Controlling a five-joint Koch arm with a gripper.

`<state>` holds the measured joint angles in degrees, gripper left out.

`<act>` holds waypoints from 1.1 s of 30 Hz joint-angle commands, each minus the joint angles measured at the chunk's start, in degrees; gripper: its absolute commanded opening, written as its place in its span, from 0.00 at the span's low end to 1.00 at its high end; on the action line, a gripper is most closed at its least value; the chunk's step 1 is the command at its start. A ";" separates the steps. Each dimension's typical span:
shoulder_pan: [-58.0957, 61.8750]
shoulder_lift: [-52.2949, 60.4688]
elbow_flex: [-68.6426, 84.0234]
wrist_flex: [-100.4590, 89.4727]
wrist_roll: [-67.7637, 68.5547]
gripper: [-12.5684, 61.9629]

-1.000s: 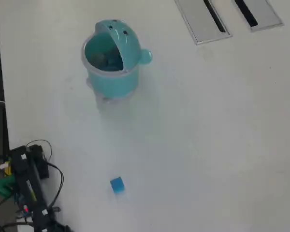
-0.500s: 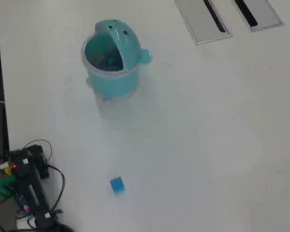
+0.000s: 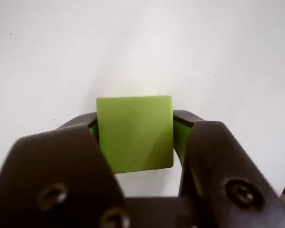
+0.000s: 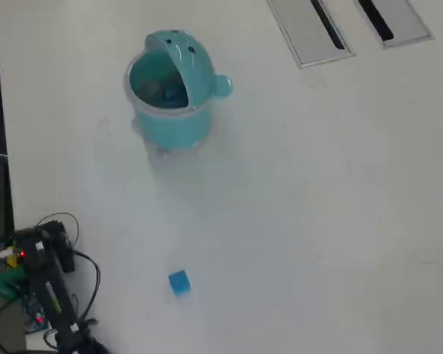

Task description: Grasp RGB lego blocks and put them in the bin one by one.

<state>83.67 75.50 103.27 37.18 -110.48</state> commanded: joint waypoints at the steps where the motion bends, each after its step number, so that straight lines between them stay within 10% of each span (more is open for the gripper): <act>1: -0.35 2.64 -3.60 -3.08 -0.79 0.37; 33: -14.68 9.32 -4.48 -22.76 17.58 0.37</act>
<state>69.35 81.39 103.36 18.81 -92.90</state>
